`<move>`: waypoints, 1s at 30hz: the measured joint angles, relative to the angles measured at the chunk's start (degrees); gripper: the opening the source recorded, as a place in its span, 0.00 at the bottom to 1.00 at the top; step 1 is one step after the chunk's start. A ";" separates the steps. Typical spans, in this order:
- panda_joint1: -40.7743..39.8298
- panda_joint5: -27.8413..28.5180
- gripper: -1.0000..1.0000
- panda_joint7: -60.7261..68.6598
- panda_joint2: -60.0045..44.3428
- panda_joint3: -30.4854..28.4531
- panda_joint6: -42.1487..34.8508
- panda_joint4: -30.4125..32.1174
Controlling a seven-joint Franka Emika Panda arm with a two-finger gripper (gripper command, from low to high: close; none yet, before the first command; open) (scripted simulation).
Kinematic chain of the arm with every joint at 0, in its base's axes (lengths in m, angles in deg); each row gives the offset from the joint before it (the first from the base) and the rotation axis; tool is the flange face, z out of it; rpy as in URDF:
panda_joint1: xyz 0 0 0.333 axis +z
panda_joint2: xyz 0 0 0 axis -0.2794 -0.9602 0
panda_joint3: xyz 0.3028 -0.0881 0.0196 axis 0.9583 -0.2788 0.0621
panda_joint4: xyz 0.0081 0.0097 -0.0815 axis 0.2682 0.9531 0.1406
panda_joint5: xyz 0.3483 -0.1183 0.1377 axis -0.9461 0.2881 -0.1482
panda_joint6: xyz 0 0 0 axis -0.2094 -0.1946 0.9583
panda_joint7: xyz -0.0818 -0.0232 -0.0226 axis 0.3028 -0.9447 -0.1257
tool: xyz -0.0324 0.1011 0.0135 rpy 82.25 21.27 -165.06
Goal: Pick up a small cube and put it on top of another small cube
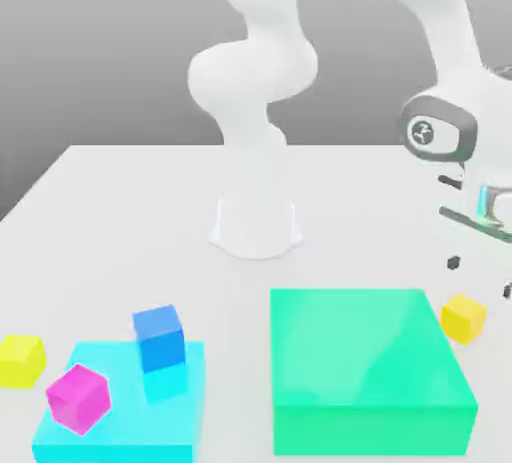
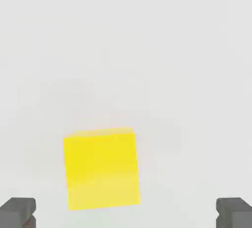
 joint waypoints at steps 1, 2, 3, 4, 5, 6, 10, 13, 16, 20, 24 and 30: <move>0.47 0.66 0.50 -0.28 -2.03 -0.54 1.61 -0.32; 0.92 1.17 0.50 -0.56 -4.09 -1.07 3.26 -0.68; 1.35 1.55 0.50 -0.81 -6.17 -1.55 4.92 -1.06; 1.73 1.75 0.00 -0.98 -8.19 -1.98 6.54 -1.43; 1.73 1.75 0.00 -0.98 -8.19 -1.98 6.54 -1.43; 1.73 1.75 0.00 -0.98 -8.19 -1.98 6.52 -1.42; 1.89 1.94 0.00 -1.14 -9.19 -2.17 7.18 -1.62; 1.42 1.44 0.00 -0.67 -5.63 -1.57 4.38 -0.94; 0.94 -0.34 0.00 0.63 0.28 -0.68 -0.36 0.23; -1.25 -4.34 0.00 4.72 5.34 -0.53 -4.95 0.51; -12.62 -3.46 0.00 13.35 11.01 -5.76 -10.24 0.22; -24.47 0.23 0.00 26.45 19.04 -14.52 -17.92 -0.03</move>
